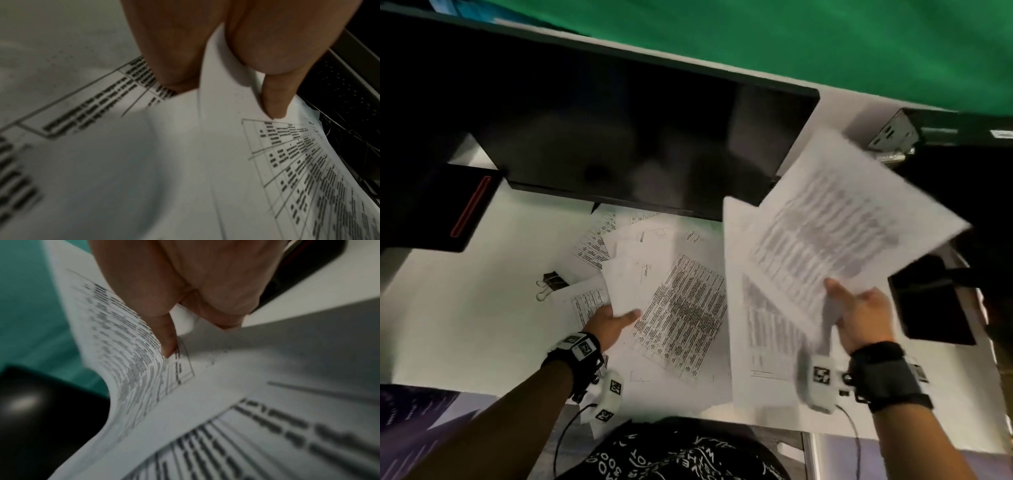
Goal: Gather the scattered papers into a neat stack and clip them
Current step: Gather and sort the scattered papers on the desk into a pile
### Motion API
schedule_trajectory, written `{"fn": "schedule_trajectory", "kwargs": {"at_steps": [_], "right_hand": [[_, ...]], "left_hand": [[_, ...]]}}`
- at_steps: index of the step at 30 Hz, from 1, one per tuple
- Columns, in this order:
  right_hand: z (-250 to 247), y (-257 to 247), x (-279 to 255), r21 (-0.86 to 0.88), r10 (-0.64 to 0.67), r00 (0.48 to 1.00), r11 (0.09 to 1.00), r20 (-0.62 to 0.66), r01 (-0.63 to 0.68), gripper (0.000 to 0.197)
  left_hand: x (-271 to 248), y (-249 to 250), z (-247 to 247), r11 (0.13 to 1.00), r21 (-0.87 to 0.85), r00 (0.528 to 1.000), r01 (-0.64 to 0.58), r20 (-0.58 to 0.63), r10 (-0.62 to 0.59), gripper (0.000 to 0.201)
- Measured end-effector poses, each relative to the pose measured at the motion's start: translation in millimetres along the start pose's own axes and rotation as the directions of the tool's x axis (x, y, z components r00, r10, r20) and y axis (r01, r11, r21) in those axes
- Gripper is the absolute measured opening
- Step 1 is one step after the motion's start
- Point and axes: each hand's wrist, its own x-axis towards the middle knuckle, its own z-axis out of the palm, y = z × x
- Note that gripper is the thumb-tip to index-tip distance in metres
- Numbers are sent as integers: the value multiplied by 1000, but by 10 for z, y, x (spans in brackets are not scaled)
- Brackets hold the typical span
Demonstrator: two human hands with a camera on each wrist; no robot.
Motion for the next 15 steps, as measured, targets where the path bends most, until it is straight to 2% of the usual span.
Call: {"fn": "schedule_trajectory", "kwargs": {"at_steps": [2, 4, 7, 9, 12, 15], "right_hand": [[212, 345, -72, -89, 138, 990, 987, 6, -137, 23], [362, 657, -148, -138, 232, 971, 965, 63, -222, 14], [511, 986, -220, -232, 335, 933, 926, 134, -299, 39], [606, 1061, -272, -264, 382, 910, 905, 161, -333, 44], [696, 1121, -287, -340, 416, 900, 871, 132, -353, 32], [690, 1234, -245, -367, 398, 913, 865, 84, -343, 17]], "left_hand": [[-7, 4, -14, 1000, -11, 1000, 5, 16, -5, 23], [-11, 15, -37, 999, -19, 998, 26, 58, -25, 32], [-10, 22, -57, 997, -14, 995, 75, 68, -74, 39], [4, 14, -49, 995, -30, 995, 95, 43, -93, 43], [12, -2, -51, 996, -37, 996, 82, 31, -80, 44], [-4, 12, -33, 995, -59, 997, 75, 6, -75, 29]]}}
